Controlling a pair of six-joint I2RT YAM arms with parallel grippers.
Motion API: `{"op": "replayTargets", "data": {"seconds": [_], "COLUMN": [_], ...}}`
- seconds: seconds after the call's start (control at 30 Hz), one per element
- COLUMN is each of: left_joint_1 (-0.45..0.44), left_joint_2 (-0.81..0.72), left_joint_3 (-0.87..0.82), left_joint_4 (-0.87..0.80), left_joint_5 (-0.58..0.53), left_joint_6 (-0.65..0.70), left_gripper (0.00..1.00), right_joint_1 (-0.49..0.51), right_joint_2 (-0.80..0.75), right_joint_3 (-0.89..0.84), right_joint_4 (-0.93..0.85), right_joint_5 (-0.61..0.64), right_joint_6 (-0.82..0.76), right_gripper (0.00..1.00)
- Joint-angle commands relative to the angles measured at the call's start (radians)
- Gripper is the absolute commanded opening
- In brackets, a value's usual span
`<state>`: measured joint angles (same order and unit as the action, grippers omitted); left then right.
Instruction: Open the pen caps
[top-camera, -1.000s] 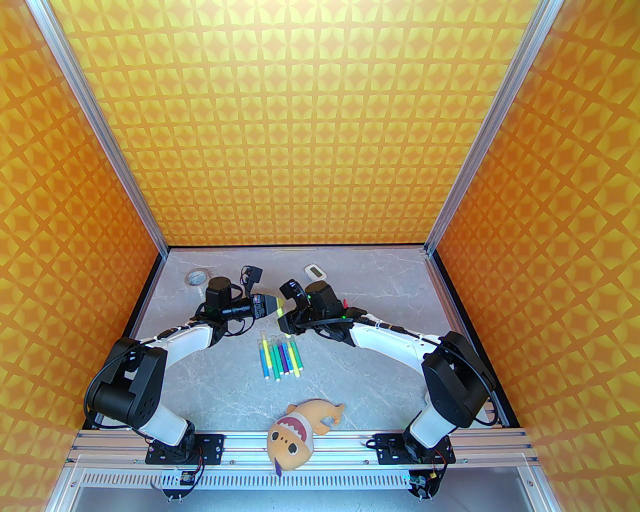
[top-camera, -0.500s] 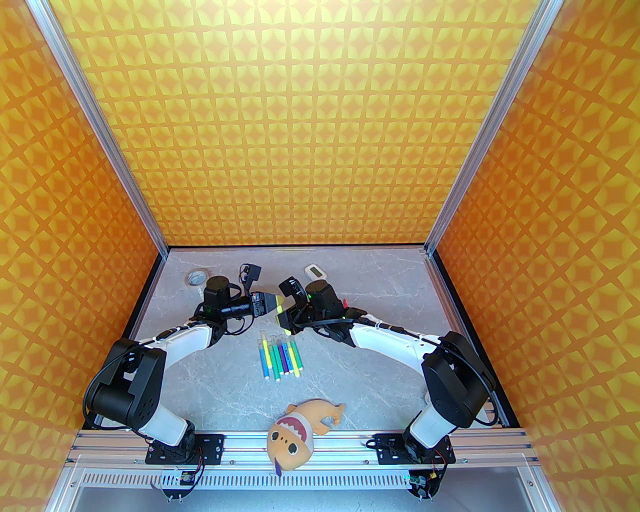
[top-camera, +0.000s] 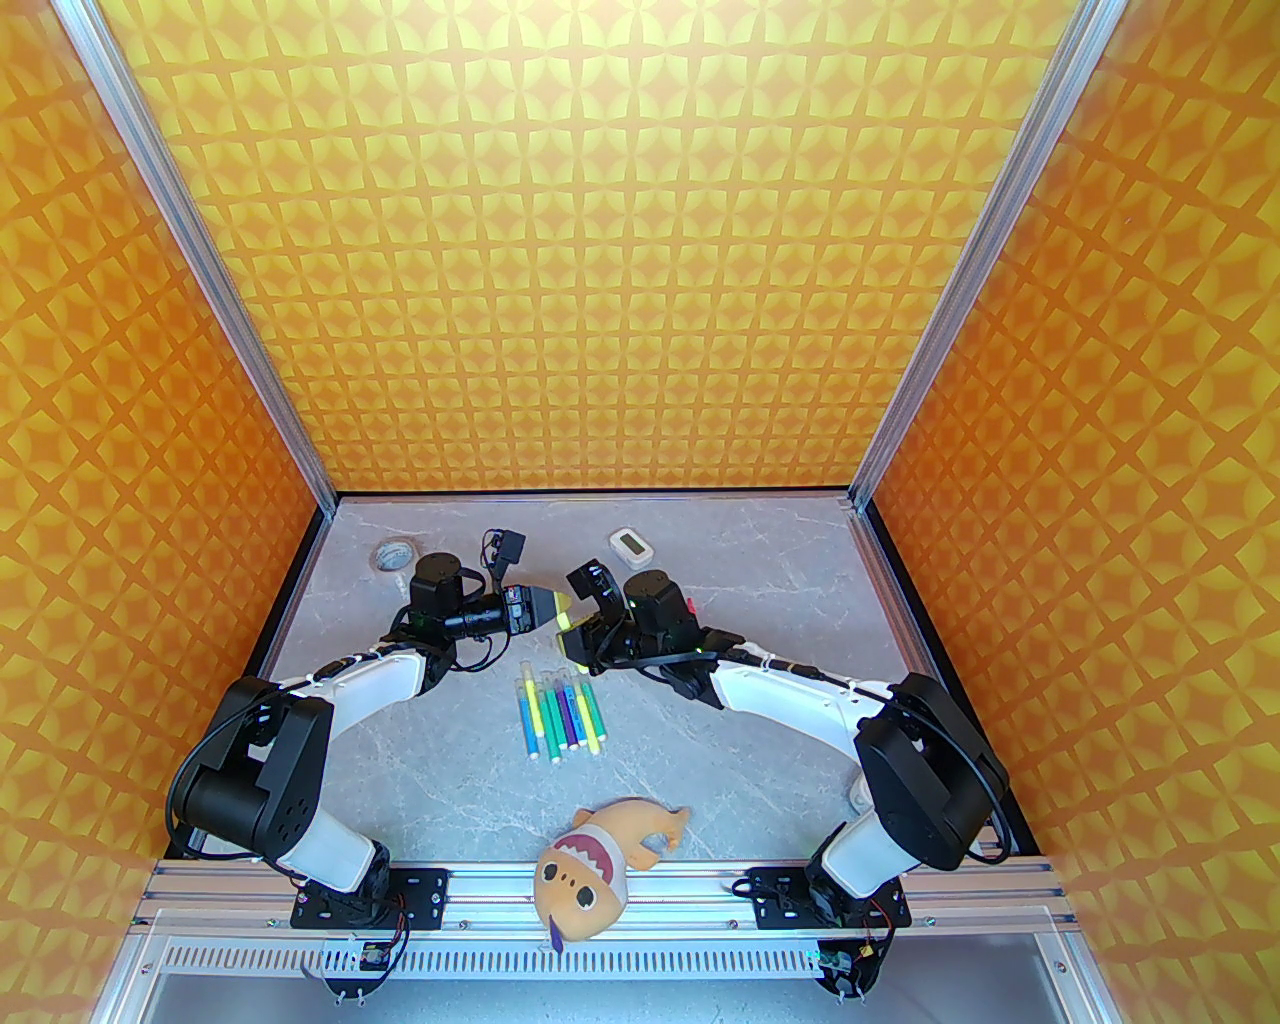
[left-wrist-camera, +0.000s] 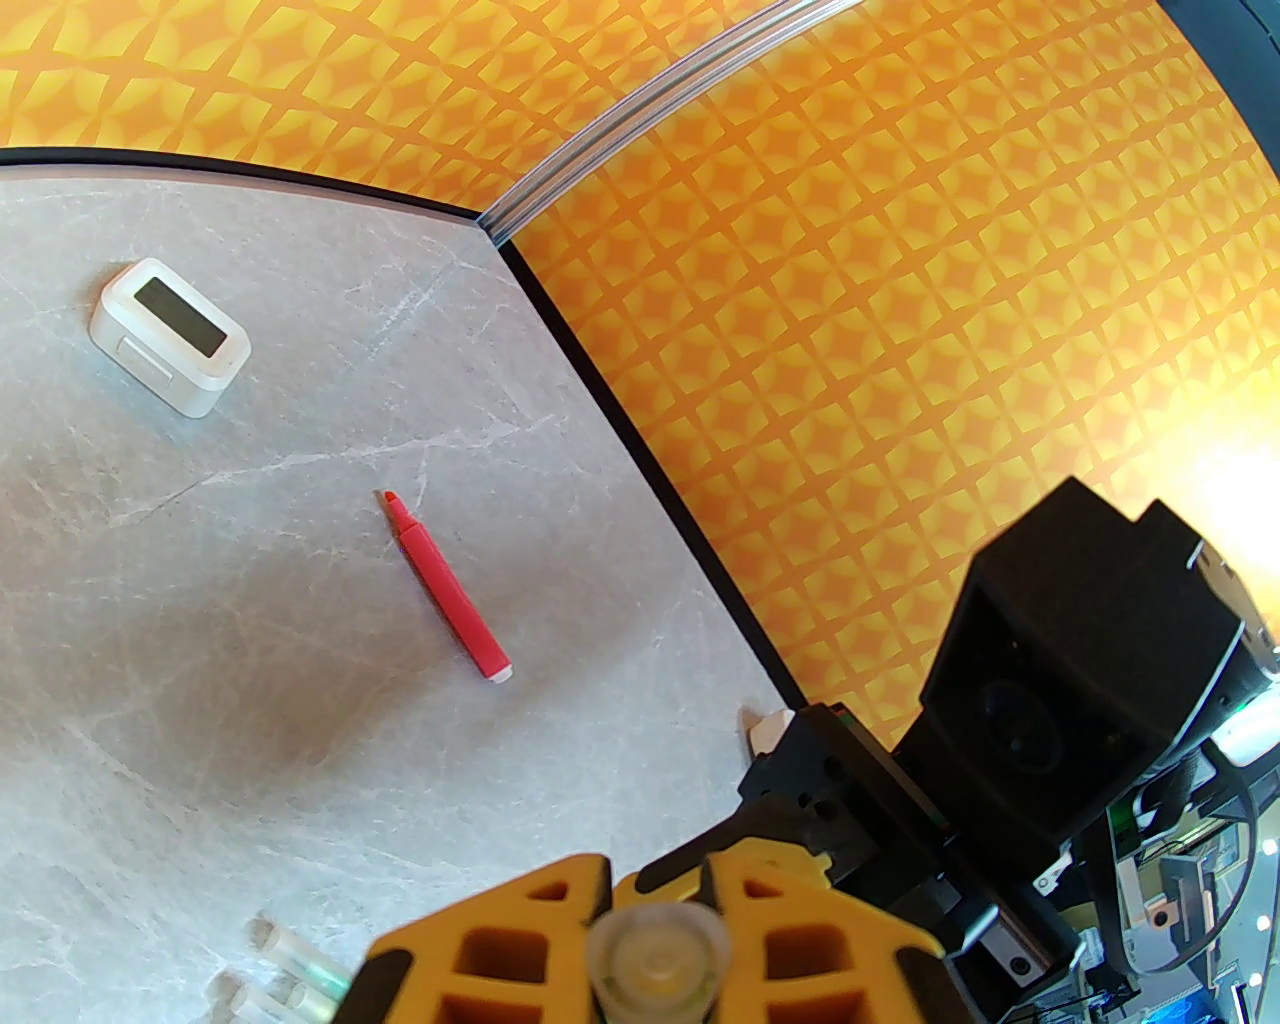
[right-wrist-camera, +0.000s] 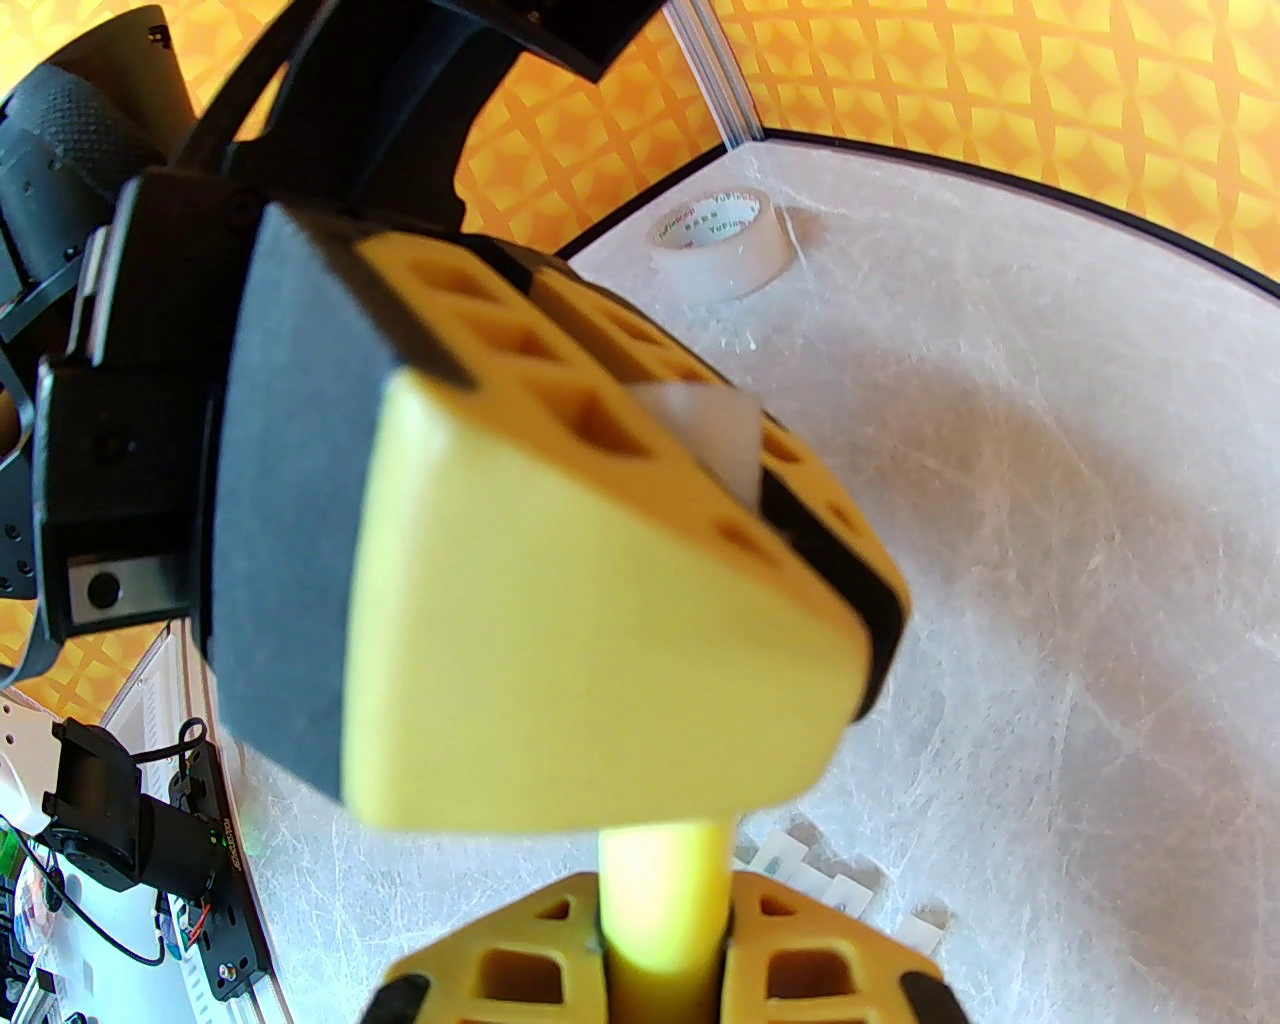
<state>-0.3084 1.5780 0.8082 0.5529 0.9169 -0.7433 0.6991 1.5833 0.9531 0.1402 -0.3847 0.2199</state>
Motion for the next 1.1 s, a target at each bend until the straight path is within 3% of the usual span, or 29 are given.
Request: {"op": "replayTargets", "data": {"seconds": [0.0, 0.2, 0.67, 1.07], "left_joint_1": [0.06, 0.08, 0.083, 0.084], "left_joint_2": [0.016, 0.046, -0.048, -0.08], "left_joint_3": [0.032, 0.024, 0.064, 0.085], "left_joint_4": [0.139, 0.231, -0.07, -0.145], "left_joint_5": [-0.098, -0.101, -0.193, -0.272], "left_joint_6": [-0.083, -0.168, -0.002, -0.024], "left_gripper": [0.0, 0.0, 0.0, 0.0], "right_joint_1": [0.007, 0.007, 0.007, 0.007], "right_joint_2": [-0.02, -0.041, -0.053, -0.072], "right_joint_3": [-0.072, -0.11, -0.142, -0.173], "right_joint_4": [-0.121, -0.108, -0.117, -0.114], "right_joint_5": [-0.045, -0.036, -0.033, -0.034], "right_joint_6": [-0.024, -0.019, -0.026, -0.035], "right_gripper": [0.0, 0.0, 0.0, 0.0]}}
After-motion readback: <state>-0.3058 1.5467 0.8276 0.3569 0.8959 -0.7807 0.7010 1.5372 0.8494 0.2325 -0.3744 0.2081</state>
